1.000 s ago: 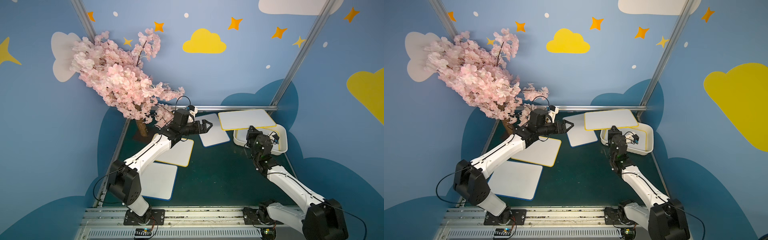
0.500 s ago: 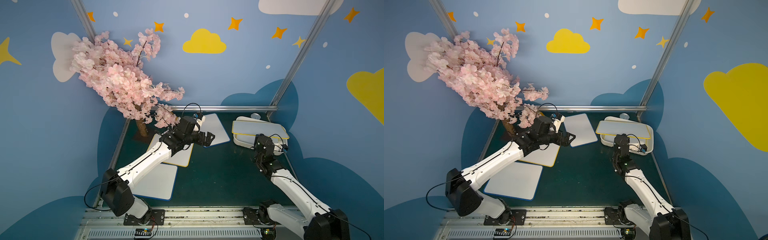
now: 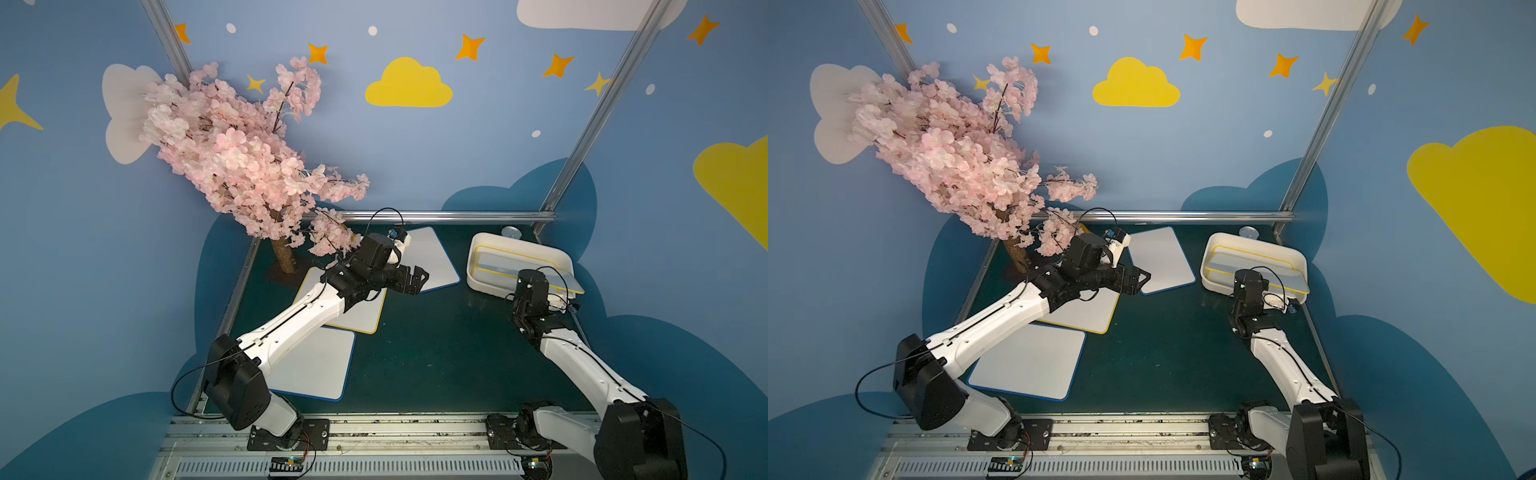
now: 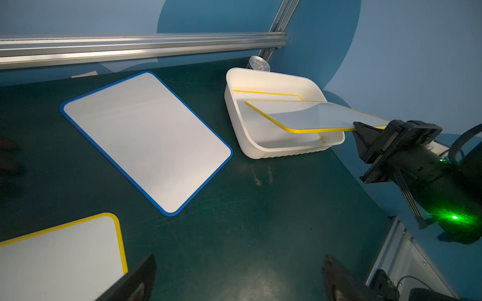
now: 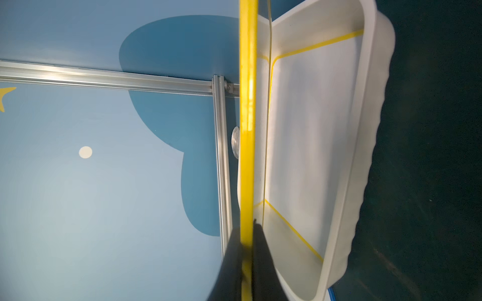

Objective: Put the whiteboard into the storage box
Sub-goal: Place the whiteboard in the storage box.

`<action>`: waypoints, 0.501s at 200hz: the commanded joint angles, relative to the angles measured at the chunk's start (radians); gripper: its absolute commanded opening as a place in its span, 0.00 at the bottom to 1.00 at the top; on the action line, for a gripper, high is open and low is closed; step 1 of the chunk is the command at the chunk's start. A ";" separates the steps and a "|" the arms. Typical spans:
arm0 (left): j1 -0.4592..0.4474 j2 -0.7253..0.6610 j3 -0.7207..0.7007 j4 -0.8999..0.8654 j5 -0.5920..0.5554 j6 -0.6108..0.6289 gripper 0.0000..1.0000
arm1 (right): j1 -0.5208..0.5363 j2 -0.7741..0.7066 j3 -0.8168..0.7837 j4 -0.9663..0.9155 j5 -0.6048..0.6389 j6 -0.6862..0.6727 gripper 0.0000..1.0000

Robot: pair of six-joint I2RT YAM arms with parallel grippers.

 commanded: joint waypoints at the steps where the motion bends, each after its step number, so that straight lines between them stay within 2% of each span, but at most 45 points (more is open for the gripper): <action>1: 0.002 0.002 0.004 0.002 0.018 0.000 1.00 | -0.025 0.015 0.044 0.108 -0.026 0.025 0.00; 100: 0.002 0.011 -0.006 0.013 0.040 -0.006 1.00 | -0.067 0.194 0.071 0.245 -0.100 0.032 0.00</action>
